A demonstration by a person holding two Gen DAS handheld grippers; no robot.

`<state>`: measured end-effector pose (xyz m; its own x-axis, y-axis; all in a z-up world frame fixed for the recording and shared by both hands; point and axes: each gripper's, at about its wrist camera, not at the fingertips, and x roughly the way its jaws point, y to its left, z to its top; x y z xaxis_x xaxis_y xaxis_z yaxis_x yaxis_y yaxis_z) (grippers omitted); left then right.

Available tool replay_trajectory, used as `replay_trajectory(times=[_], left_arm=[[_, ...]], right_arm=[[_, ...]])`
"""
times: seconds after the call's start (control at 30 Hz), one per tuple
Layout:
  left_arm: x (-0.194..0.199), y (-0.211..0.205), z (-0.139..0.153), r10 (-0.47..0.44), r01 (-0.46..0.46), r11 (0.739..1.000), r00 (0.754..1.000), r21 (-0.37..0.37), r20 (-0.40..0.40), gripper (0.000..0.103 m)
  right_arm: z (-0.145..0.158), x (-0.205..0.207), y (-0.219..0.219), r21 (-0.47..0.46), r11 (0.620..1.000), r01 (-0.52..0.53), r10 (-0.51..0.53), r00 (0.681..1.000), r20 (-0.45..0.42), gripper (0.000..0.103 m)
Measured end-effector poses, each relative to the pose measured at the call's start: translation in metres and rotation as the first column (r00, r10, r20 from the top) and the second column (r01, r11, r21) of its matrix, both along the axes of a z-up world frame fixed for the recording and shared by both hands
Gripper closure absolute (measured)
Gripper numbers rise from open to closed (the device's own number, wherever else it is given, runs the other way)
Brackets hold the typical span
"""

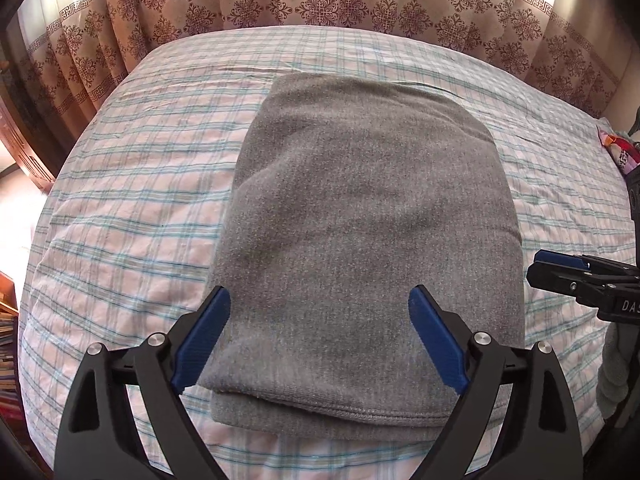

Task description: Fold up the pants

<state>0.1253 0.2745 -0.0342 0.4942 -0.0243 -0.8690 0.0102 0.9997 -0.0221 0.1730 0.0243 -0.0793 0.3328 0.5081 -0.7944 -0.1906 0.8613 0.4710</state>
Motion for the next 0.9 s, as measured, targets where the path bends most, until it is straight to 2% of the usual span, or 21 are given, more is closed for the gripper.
replay_trajectory(times=[0.2, 0.53, 0.67, 0.73, 0.8, 0.9], left_arm=[[0.012, 0.010, 0.005, 0.034, -0.034, 0.999, 0.999, -0.006, 0.017, 0.007], [0.020, 0.014, 0.007, 0.032, -0.032, 0.999, 0.999, 0.020, 0.031, 0.006], [0.026, 0.019, 0.002, 0.035, -0.036, 0.999, 0.999, 0.013, 0.024, 0.006], [0.031, 0.028, -0.002, 0.050, -0.049, 0.998, 0.999, -0.033, 0.019, 0.006], [0.036, 0.043, -0.007, 0.091, -0.089, 0.988, 0.996, -0.125, 0.005, 0.006], [0.042, 0.065, -0.015, 0.147, -0.148, 0.957, 0.989, -0.249, -0.021, 0.006]], right_arm=[[0.004, 0.019, 0.004, 0.016, 1.000, 0.027, -0.027, 1.000, 0.009, 0.040], [0.001, 0.027, 0.015, 0.034, 0.999, 0.016, -0.016, 1.000, 0.010, 0.040], [-0.006, 0.035, 0.021, 0.092, 0.996, 0.017, -0.017, 1.000, -0.004, 0.040], [-0.010, 0.037, 0.024, 0.108, 0.994, 0.023, -0.022, 1.000, -0.006, 0.018], [-0.013, 0.039, 0.026, 0.128, 0.991, 0.027, -0.026, 1.000, -0.009, 0.017], [-0.018, 0.042, 0.031, 0.148, 0.989, 0.025, -0.021, 0.999, -0.030, 0.017]])
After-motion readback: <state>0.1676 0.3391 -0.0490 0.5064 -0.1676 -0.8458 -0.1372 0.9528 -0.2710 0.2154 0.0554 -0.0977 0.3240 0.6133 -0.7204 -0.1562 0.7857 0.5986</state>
